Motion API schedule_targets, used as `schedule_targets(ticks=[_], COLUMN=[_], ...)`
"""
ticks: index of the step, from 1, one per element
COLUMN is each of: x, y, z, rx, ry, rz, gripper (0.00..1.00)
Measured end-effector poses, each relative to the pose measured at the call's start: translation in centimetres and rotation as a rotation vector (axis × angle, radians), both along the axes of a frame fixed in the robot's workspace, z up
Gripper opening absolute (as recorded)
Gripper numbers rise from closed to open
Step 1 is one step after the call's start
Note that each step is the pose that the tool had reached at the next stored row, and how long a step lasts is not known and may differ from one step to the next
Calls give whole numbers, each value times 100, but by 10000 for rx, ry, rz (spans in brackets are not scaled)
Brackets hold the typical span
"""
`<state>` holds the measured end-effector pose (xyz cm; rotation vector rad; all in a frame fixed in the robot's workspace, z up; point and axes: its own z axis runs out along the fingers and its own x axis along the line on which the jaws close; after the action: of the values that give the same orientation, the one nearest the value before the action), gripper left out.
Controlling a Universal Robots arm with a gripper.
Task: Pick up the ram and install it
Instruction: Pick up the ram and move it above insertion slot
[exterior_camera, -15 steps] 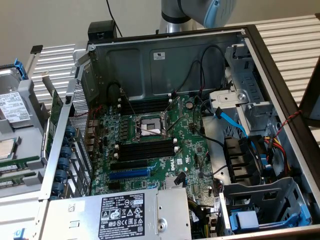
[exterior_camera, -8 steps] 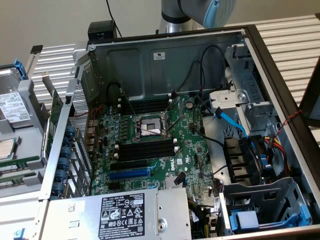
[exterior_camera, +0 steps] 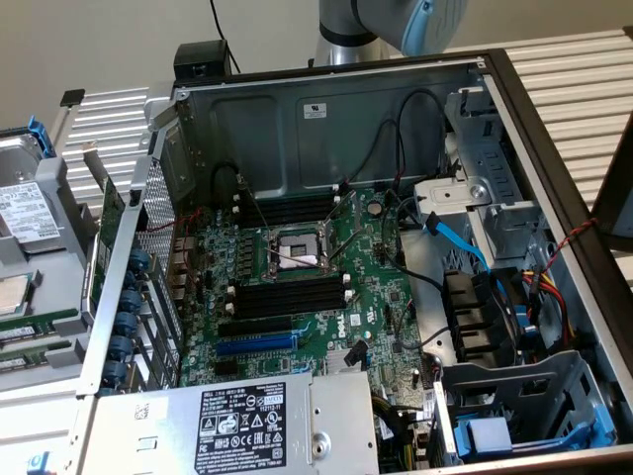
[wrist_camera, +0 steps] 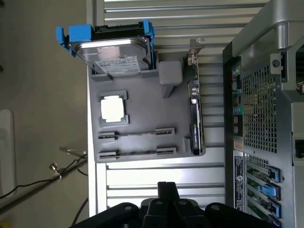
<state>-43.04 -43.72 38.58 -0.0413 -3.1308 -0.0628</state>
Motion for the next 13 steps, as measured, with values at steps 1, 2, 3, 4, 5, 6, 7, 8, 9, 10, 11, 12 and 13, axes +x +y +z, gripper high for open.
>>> schedule_targets(ticks=[1, 2, 3, 4, 5, 6, 7, 8, 9, 10, 11, 12, 13], x=[-1, -1, -2, -2, -2, -2, -2, -2, -2, -2, -2, -2, -2], y=[0, 1, 1, 1, 1, 1, 1, 0, 1, 1, 1, 1, 0], z=[-2, -5, -7, -8, -11, -13, -15, -18, -20, -23, -25, -27, -29], rx=[1, 1, 1, 1, 1, 1, 1, 1, 1, 1, 2, 2, 2], ry=[0, -2, -1, -1, -1, -1, -1, -1, -1, -1, -2, -1, -2], rz=[168, 348, 532, 712, 897, 1077, 1257, 1442, 1623, 1813, 1993, 2173, 2347], gripper=[10, 10, 10, 10, 10, 10, 10, 10, 10, 10, 10, 10, 10])
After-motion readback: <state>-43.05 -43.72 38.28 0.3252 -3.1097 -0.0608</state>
